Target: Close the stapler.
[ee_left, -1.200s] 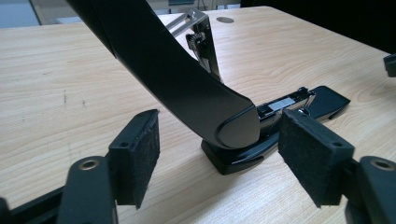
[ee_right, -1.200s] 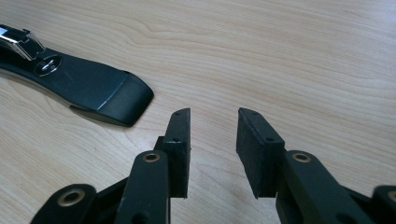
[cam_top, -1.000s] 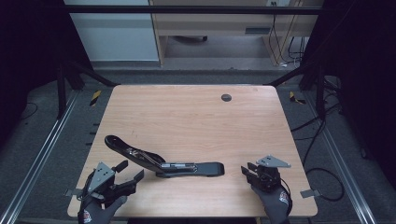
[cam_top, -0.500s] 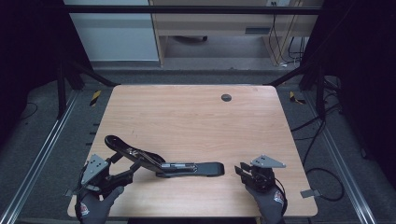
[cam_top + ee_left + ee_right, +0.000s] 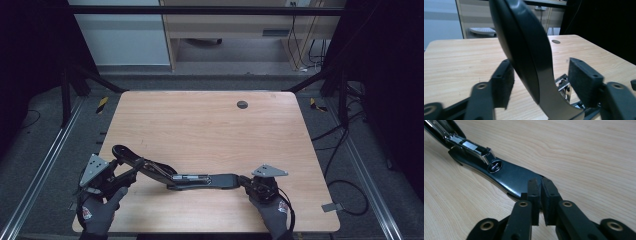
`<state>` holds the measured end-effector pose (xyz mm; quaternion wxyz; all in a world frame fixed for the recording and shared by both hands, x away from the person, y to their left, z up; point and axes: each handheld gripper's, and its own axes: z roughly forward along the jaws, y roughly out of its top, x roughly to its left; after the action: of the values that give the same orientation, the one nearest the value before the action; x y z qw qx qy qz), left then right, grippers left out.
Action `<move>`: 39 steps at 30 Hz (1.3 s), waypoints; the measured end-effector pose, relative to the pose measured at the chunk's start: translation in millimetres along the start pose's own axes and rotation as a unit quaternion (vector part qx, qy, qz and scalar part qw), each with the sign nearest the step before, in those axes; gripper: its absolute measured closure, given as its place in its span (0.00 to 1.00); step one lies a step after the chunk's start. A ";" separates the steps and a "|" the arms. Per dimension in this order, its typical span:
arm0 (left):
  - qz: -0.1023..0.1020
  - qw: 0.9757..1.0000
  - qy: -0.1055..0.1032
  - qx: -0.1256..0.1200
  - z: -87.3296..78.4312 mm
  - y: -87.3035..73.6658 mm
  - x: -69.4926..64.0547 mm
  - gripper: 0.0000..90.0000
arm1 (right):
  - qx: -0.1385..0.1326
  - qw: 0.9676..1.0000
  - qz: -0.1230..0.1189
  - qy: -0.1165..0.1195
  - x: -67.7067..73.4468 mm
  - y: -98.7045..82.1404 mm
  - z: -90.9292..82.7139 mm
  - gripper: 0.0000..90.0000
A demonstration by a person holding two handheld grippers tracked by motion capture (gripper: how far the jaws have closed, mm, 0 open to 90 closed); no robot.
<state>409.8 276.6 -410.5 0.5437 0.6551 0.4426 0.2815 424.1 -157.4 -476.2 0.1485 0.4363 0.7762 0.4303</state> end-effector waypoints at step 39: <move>0.004 0.999 -0.035 -0.002 10.3 18.3 -16.9 0.65 | 0.036 0.999 -0.016 0.008 7.6 -0.7 30.6 1.00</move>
<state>416.0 256.6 -393.6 0.5591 0.6653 0.4199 0.2619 437.9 -135.0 -493.5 0.1338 0.4253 0.7995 0.4026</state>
